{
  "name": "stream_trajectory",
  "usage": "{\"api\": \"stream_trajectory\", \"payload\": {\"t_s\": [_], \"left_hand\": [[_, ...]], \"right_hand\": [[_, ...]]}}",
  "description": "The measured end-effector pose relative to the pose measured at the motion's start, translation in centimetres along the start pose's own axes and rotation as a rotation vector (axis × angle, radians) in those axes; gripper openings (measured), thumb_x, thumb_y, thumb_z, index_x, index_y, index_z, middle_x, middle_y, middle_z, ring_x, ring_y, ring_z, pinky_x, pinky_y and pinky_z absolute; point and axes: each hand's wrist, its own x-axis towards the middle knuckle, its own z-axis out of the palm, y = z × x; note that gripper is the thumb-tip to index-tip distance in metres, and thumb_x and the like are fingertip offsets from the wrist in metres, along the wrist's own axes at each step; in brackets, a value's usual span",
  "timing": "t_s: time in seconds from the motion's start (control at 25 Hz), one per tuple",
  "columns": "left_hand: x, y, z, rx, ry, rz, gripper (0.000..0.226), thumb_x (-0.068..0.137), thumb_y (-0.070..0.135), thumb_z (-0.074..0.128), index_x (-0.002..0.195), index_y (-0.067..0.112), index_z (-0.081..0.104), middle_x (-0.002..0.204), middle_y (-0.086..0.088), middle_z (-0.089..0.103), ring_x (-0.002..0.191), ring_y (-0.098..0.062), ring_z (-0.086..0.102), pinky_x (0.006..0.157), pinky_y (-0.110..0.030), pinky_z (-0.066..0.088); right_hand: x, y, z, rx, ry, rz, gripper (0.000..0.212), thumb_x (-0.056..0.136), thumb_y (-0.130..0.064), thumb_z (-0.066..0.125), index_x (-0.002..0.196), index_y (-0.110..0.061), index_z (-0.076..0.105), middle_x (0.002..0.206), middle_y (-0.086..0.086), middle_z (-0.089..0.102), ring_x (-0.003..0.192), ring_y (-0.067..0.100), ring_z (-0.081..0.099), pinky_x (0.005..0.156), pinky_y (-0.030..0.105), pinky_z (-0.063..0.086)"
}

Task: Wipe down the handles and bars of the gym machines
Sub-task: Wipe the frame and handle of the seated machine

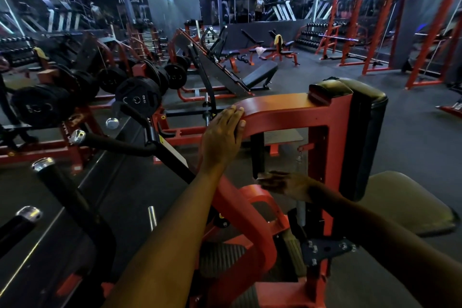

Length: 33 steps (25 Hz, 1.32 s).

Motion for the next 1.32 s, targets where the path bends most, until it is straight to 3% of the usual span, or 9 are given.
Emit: {"api": "stream_trajectory", "payload": {"t_s": [0.04, 0.2, 0.36, 0.48, 0.64, 0.84, 1.12, 1.24, 1.32], "left_hand": [[-0.1, -0.1, 0.1, 0.004, -0.002, 0.001, 0.051, 0.104, 0.039, 0.025, 0.124, 0.010, 0.062, 0.126, -0.010, 0.063, 0.105, -0.027, 0.066, 0.072, -0.034, 0.055], [0.0, -0.2, 0.2, 0.006, -0.005, 0.002, 0.044, 0.103, 0.035, 0.032, 0.124, 0.010, 0.062, 0.125, -0.010, 0.063, 0.105, -0.026, 0.065, 0.072, -0.032, 0.055], [-0.1, -0.3, 0.3, 0.017, 0.016, 0.007, 0.040, 0.102, 0.032, 0.037, 0.123, 0.009, 0.063, 0.123, -0.009, 0.064, 0.099, -0.025, 0.067, 0.067, -0.031, 0.054], [-0.2, -0.3, 0.6, 0.019, 0.025, 0.010, 0.044, 0.103, 0.034, 0.032, 0.123, 0.009, 0.062, 0.124, -0.010, 0.064, 0.103, -0.026, 0.066, 0.070, -0.032, 0.054], [-0.1, -0.2, 0.3, 0.033, 0.014, 0.012, 0.041, 0.102, 0.032, 0.036, 0.123, 0.010, 0.063, 0.123, -0.009, 0.065, 0.103, -0.026, 0.066, 0.068, -0.033, 0.054], [-0.1, 0.0, 0.1, 0.083, 0.017, 0.008, 0.044, 0.103, 0.035, 0.032, 0.123, 0.012, 0.064, 0.123, -0.006, 0.065, 0.101, -0.022, 0.066, 0.065, -0.027, 0.051], [-0.2, 0.1, 0.0, 0.025, -0.023, -0.017, 0.053, 0.104, 0.040, 0.024, 0.124, 0.010, 0.062, 0.126, -0.010, 0.063, 0.106, -0.026, 0.065, 0.071, -0.034, 0.055], [-0.1, 0.0, 0.2, 0.013, -0.010, -0.017, 0.054, 0.104, 0.041, 0.022, 0.124, 0.010, 0.062, 0.127, -0.011, 0.063, 0.108, -0.028, 0.064, 0.076, -0.037, 0.055], [-0.3, -0.1, 0.4, 0.010, -0.013, -0.028, 0.055, 0.105, 0.042, 0.022, 0.126, 0.010, 0.061, 0.128, -0.011, 0.062, 0.112, -0.029, 0.063, 0.080, -0.039, 0.056]], "right_hand": [[0.1, 0.6, -0.2, 0.071, -0.125, 0.054, 0.043, 0.102, -0.016, 0.026, 0.142, -0.005, 0.034, 0.147, 0.003, 0.030, 0.137, 0.012, 0.032, 0.113, 0.018, 0.022], [4.2, -1.1, -1.1, 0.149, 0.441, 0.261, 0.041, 0.099, -0.010, 0.027, 0.138, -0.003, 0.038, 0.145, 0.014, 0.038, 0.136, 0.022, 0.031, 0.114, 0.028, 0.023], [-0.5, -2.6, 5.7, 0.192, 0.355, 0.421, 0.062, 0.088, 0.005, 0.026, 0.146, -0.014, 0.016, 0.156, -0.013, 0.005, 0.142, 0.003, 0.011, 0.112, 0.042, 0.030], [0.2, -3.5, 4.8, 0.317, 0.492, 0.493, 0.051, 0.093, -0.011, 0.023, 0.143, -0.001, 0.028, 0.153, 0.008, 0.019, 0.141, 0.007, 0.018, 0.109, 0.037, 0.035], [6.4, -4.2, 1.4, 0.292, 0.652, 0.549, 0.054, 0.088, 0.008, 0.041, 0.141, 0.001, 0.033, 0.150, 0.020, 0.028, 0.140, 0.026, 0.024, 0.111, 0.036, 0.030], [-2.3, -5.6, 9.9, 0.230, 0.442, 0.492, 0.076, 0.083, -0.003, 0.020, 0.148, -0.039, 0.002, 0.155, -0.024, -0.007, 0.142, 0.017, 0.009, 0.102, 0.057, 0.038], [5.2, -6.3, 6.1, 0.354, 0.750, 0.650, 0.072, 0.075, 0.027, 0.039, 0.142, 0.003, 0.031, 0.150, 0.024, 0.024, 0.137, 0.006, 0.031, 0.095, 0.013, 0.040], [4.2, -8.3, 8.0, 0.825, 0.808, 1.014, 0.042, 0.091, 0.012, 0.041, 0.132, 0.006, 0.045, 0.135, 0.026, 0.048, 0.116, 0.027, 0.053, 0.099, 0.039, 0.041], [4.9, -6.0, 5.5, 0.985, 0.838, 1.094, 0.022, 0.096, -0.012, 0.045, 0.115, -0.006, 0.054, 0.106, 0.015, 0.062, 0.093, 0.020, 0.056, 0.086, 0.034, 0.047]]}}
